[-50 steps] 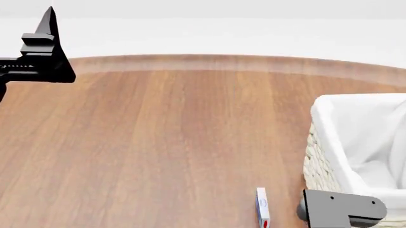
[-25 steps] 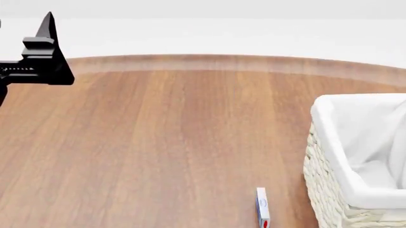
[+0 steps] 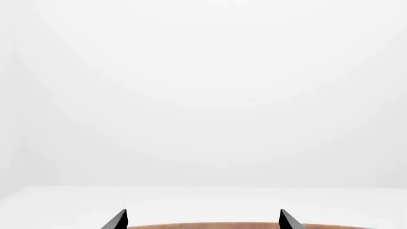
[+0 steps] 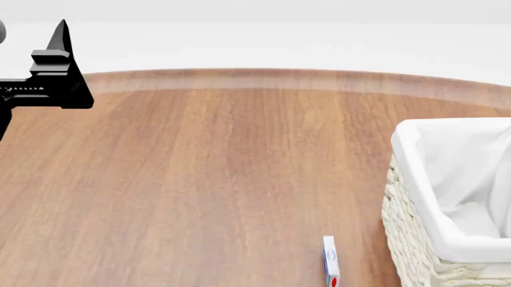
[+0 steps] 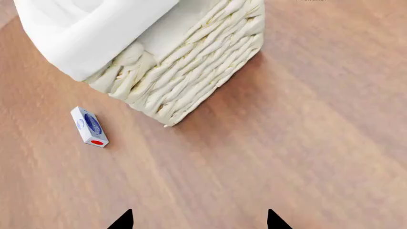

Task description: Pick up the alphabet soup and the cream cheese box, and put them in the basket.

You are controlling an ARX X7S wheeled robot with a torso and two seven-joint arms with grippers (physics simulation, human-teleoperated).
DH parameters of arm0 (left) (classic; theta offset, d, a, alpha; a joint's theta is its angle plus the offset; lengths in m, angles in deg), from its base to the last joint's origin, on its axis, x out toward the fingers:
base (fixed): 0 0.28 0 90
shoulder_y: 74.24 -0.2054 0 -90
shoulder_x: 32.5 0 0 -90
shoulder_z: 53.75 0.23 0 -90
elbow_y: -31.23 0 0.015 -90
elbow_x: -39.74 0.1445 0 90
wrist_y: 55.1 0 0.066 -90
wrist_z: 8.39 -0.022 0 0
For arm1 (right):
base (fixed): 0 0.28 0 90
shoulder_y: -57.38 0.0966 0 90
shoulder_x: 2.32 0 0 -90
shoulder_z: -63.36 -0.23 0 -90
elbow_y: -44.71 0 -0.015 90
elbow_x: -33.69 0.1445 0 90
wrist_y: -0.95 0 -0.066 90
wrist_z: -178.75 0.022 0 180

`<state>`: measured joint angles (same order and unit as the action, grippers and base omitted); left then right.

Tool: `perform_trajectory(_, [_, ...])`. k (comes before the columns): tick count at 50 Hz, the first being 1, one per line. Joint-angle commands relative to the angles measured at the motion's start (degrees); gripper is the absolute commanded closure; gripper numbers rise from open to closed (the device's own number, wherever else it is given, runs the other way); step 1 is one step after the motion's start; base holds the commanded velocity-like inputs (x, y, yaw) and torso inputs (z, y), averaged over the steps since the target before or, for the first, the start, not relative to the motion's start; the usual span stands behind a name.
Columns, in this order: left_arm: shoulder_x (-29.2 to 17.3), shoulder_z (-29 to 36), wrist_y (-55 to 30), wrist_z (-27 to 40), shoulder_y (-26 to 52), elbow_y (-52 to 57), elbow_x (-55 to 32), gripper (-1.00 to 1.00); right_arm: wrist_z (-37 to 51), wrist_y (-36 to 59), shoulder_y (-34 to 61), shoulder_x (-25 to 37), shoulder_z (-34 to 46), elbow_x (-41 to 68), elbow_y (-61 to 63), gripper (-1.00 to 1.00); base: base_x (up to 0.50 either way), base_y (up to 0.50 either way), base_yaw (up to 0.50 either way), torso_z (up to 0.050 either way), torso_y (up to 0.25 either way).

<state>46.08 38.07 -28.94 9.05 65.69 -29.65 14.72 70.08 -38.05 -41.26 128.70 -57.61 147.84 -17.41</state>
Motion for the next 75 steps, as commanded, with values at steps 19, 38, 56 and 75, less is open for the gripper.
perform_trajectory(19, [-0.66,0.57,1.57,0.29,-0.42,-1.96,-0.34,-1.0,-6.65,-0.15,-14.49,-5.14,-16.88,-3.33,-0.09,-1.0,0.0,0.0,0.0,0.0,0.0])
perform_trajectory(38, [-1.07,0.96,2.31,0.5,-0.45,-3.09,-0.57,-1.0,-10.24,0.23,-21.27,-9.53,-24.65,-5.9,-0.19,-1.0,0.0,0.0,0.0,0.0,0.0])
perform_trajectory(56, [-1.31,1.54,3.55,0.67,-0.9,-4.33,-0.58,-1.0,-11.32,2.59,-18.72,-8.86,-17.4,-6.02,-4.61,-1.0,0.0,0.0,0.0,0.0,0.0])
perform_trajectory(75, [-1.67,1.87,4.12,0.9,-1.16,-5.01,-0.9,-1.0,-11.94,3.18,-17.59,-8.18,-15.07,-6.63,-6.01,-1.0,0.0,0.0,0.0,0.0,0.0])
